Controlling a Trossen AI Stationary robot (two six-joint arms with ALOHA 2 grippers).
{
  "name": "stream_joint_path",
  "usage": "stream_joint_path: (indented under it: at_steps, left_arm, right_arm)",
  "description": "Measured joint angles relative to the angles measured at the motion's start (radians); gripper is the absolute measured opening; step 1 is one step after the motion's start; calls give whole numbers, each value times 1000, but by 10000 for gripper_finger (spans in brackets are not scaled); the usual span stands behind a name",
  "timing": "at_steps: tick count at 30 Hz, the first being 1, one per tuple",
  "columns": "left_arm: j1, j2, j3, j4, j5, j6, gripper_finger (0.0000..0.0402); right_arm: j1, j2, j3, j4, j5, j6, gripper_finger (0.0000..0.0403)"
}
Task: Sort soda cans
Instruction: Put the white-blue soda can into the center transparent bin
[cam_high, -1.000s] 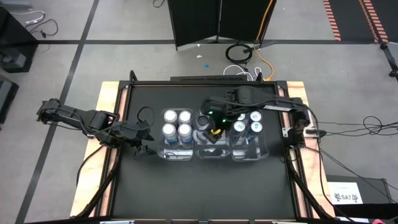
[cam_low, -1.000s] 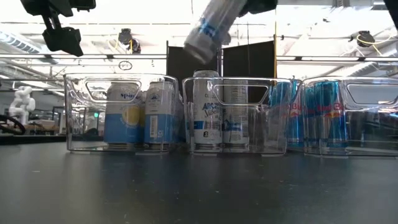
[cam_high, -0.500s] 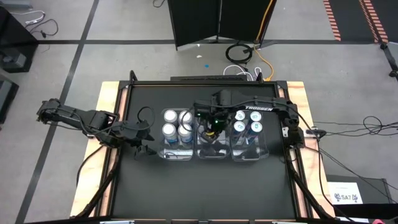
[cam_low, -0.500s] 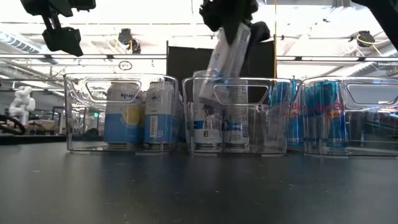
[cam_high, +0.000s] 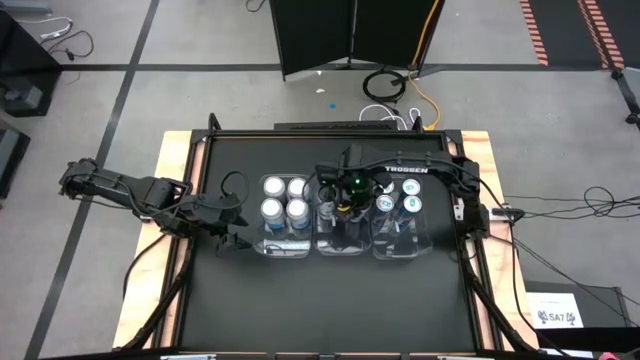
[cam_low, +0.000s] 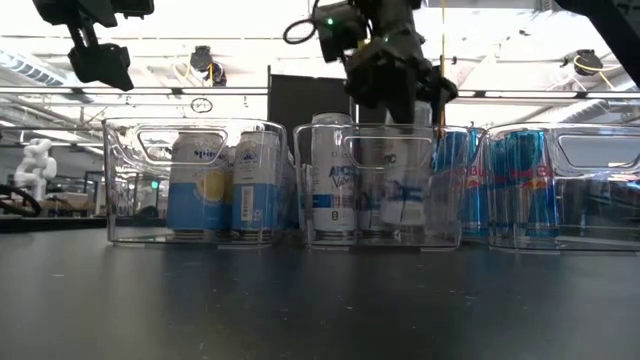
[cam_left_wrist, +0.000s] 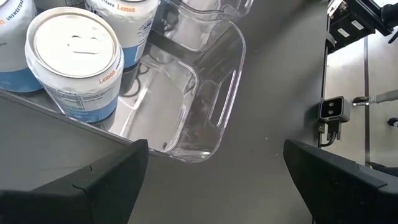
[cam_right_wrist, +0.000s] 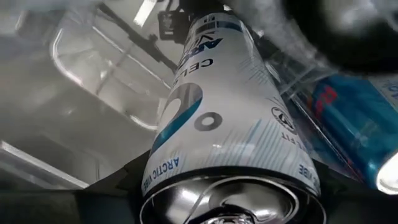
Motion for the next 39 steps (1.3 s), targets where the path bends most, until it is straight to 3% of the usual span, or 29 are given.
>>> stream_joint_path:
  at_steps: [14,34,39]
  left_arm:
    - [0,0,0,0,0,0,382]
    - [0,0,0,0,0,0,382]
    - [0,0,0,0,0,0,382]
  right_arm:
    - [-13,-2,-31,140,73,78,274]
    - [-13,-11,-32,187,78,1,274]
    - [-12,-11,-32,190,79,2,292]
